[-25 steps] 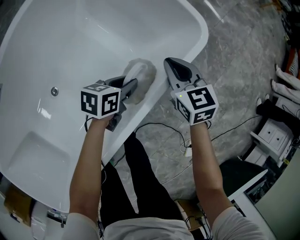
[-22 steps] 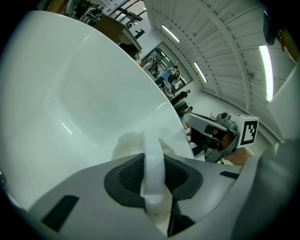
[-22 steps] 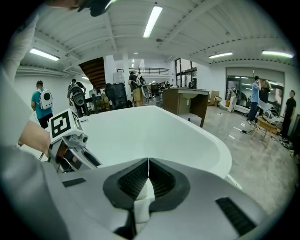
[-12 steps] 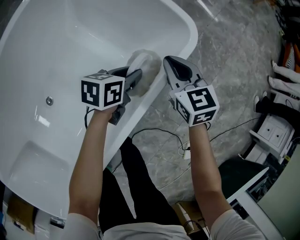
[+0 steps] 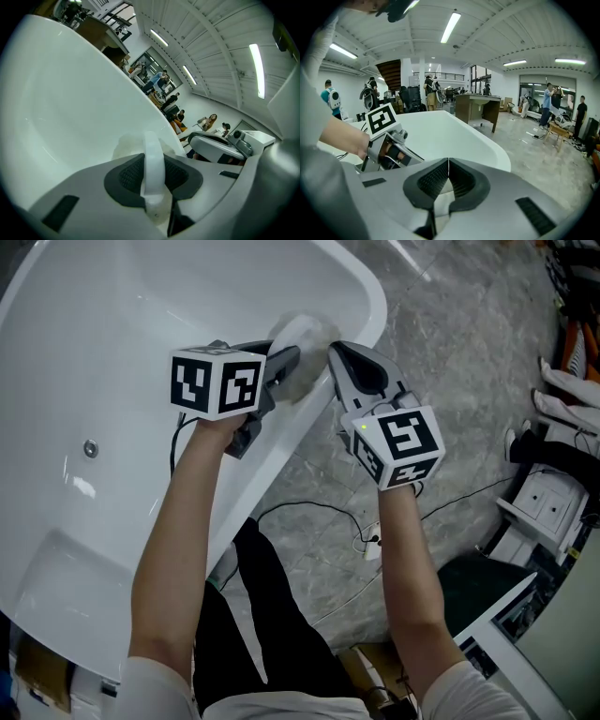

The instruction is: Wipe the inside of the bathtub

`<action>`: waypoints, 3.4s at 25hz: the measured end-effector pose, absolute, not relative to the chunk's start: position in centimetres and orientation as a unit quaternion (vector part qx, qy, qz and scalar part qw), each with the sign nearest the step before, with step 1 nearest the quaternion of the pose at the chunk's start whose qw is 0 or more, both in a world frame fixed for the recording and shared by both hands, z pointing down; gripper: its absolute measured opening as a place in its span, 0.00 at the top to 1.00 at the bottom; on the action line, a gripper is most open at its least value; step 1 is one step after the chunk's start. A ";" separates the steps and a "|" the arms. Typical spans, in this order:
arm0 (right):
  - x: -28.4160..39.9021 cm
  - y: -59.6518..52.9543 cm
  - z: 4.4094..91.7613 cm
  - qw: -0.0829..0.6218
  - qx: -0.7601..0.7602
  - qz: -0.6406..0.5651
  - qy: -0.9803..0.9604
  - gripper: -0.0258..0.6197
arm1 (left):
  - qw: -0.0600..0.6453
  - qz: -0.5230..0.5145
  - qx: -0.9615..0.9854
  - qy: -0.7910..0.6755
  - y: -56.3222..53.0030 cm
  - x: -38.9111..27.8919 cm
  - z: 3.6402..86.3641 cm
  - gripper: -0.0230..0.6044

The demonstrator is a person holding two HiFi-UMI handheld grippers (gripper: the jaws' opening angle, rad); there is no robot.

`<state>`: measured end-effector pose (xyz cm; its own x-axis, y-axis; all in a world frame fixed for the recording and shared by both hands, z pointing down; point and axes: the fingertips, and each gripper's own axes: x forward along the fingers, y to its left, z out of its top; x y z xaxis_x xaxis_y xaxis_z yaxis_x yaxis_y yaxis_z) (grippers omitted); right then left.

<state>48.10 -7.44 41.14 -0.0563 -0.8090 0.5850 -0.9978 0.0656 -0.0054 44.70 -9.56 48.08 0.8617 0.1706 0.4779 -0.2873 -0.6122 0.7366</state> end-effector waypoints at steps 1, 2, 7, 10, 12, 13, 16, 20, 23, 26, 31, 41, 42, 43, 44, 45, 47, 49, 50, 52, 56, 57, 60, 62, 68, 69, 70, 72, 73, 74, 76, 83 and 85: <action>48.2 -7.5 41.2 0.223 0.650 0.211 -0.695 0.93 | 0.437 0.258 0.861 -0.032 -9.7 45.1 48.1 0.80; 48.3 -7.5 41.3 0.223 0.650 0.211 -0.695 0.93 | 0.435 0.256 0.863 -0.031 -10.0 45.5 48.0 0.80; 48.8 -7.9 41.4 0.222 0.654 0.208 -0.693 0.93 | 0.430 0.252 0.867 -0.021 -11.0 47.3 48.2 0.80; 49.2 -7.8 41.4 0.220 0.657 0.208 -0.690 0.93 | 0.446 0.246 0.861 -0.020 -11.2 47.5 48.9 0.80; 49.4 -7.7 41.5 0.219 0.659 0.209 -0.689 0.93 | 0.456 0.242 0.856 -0.023 -11.2 47.4 49.5 0.80; 49.4 -7.7 41.6 0.220 0.659 0.210 -0.688 0.93 | 0.459 0.241 0.855 -0.025 -11.2 47.4 49.8 0.80; 49.2 -7.6 41.8 0.224 0.659 0.208 -0.688 0.93 | 0.464 0.236 0.853 -0.033 -11.4 47.2 50.6 0.80; 48.7 -7.8 42.4 0.232 0.654 0.206 -0.690 0.93 | 0.464 0.238 0.852 -0.039 -11.7 46.9 52.0 0.80; 48.7 -7.9 42.5 0.233 0.653 0.205 -0.691 0.93 | 0.481 0.234 0.844 -0.038 -11.8 46.7 53.0 0.80; 48.6 -7.8 42.8 0.232 0.654 0.207 -0.689 0.93 | 0.494 0.229 0.838 -0.047 -11.9 46.3 54.0 0.80; 48.6 -7.7 43.4 0.232 0.657 0.209 -0.686 0.93 | 0.505 0.229 0.830 -0.060 -11.9 45.6 55.7 0.80; 48.3 -7.7 43.1 0.236 0.655 0.206 -0.688 0.93 | 0.531 0.272 0.796 -0.099 -11.6 42.4 59.6 0.80; 48.1 -7.8 43.1 0.237 0.655 0.206 -0.688 0.93 | 0.532 0.277 0.794 -0.101 -11.4 41.8 59.9 0.80; 48.1 -7.8 43.0 0.239 0.654 0.205 -0.688 0.93 | 0.533 0.281 0.792 -0.103 -11.2 41.4 60.0 0.80; 48.1 -7.8 42.9 0.242 0.655 0.203 -0.687 0.93 | 0.534 0.284 0.789 -0.104 -11.1 41.0 60.2 0.81; 48.1 -7.8 42.9 0.247 0.655 0.201 -0.685 0.93 | 0.536 0.288 0.787 -0.107 -10.9 40.5 60.3 0.80; 48.1 -7.9 42.7 0.254 0.656 0.197 -0.683 0.93 | 0.540 0.295 0.780 -0.113 -10.7 39.7 60.6 0.80; 47.7 -7.9 42.6 0.255 0.654 0.195 -0.685 0.93 | 0.547 0.297 0.774 -0.119 -10.3 38.7 60.9 0.80; 47.3 -7.8 42.5 0.255 0.653 0.195 -0.686 0.93 | 0.549 0.298 0.771 -0.123 -10.0 38.0 61.0 0.81; 45.7 -7.3 42.5 0.255 0.651 0.193 -0.689 0.93 | 0.553 0.300 0.766 -0.129 -9.1 35.9 61.4 0.81; 44.0 -7.3 42.2 0.258 0.643 0.189 -0.696 0.93 | 0.558 0.309 0.757 -0.141 -8.1 33.2 61.8 0.80; 44.1 -7.6 42.1 0.258 0.640 0.189 -0.699 0.93 | 0.560 0.311 0.754 -0.143 -8.1 33.1 61.7 0.80; 44.1 -8.3 41.7 0.263 0.628 0.186 -0.708 0.93 | 0.566 0.319 0.746 -0.148 -7.9 32.8 61.6 0.81; 43.7 -8.7 41.3 0.264 0.620 0.184 -0.716 0.93 | 0.568 0.324 0.742 -0.150 -7.8 32.2 61.5 0.80; 40.3 -9.1 41.1 0.245 0.594 0.195 -0.741 0.93 | 0.580 0.323 0.729 -0.168 -6.7 29.2 61.5 0.80; 39.6 -8.9 41.1 0.243 0.590 0.196 -0.744 0.93 | 0.581 0.323 0.728 -0.170 -6.4 28.7 61.4 0.80; 38.7 -8.6 41.1 0.242 0.586 0.197 -0.747 0.93 | 0.581 0.322 0.727 -0.173 -5.9 27.9 61.4 0.80; 37.0 -8.4 40.9 0.240 0.580 0.198 -0.753 0.93 | 0.584 0.323 0.724 -0.177 -5.3 26.5 61.1 0.81; 36.4 -8.4 40.8 0.239 0.577 0.199 -0.756 0.93 | 0.585 0.324 0.722 -0.179 -5.1 25.9 61.0 0.80; 35.9 -8.5 40.7 0.238 0.573 0.200 -0.758 0.93 | 0.586 0.327 0.719 -0.180 -5.0 25.4 60.9 0.80; 35.1 -8.7 40.7 0.236 0.567 0.202 -0.763 0.93 | 0.587 0.332 0.715 -0.184 -4.9 24.5 60.9 0.80; 31.4 -8.9 40.7 0.241 0.534 0.202 -0.785 0.93 | 0.590 0.343 0.705 -0.193 -3.2 20.9 60.4 0.80; 30.1 -9.1 40.8 0.244 0.523 0.203 -0.791 0.93 | 0.592 0.344 0.702 -0.196 -2.9 19.7 60.4 0.80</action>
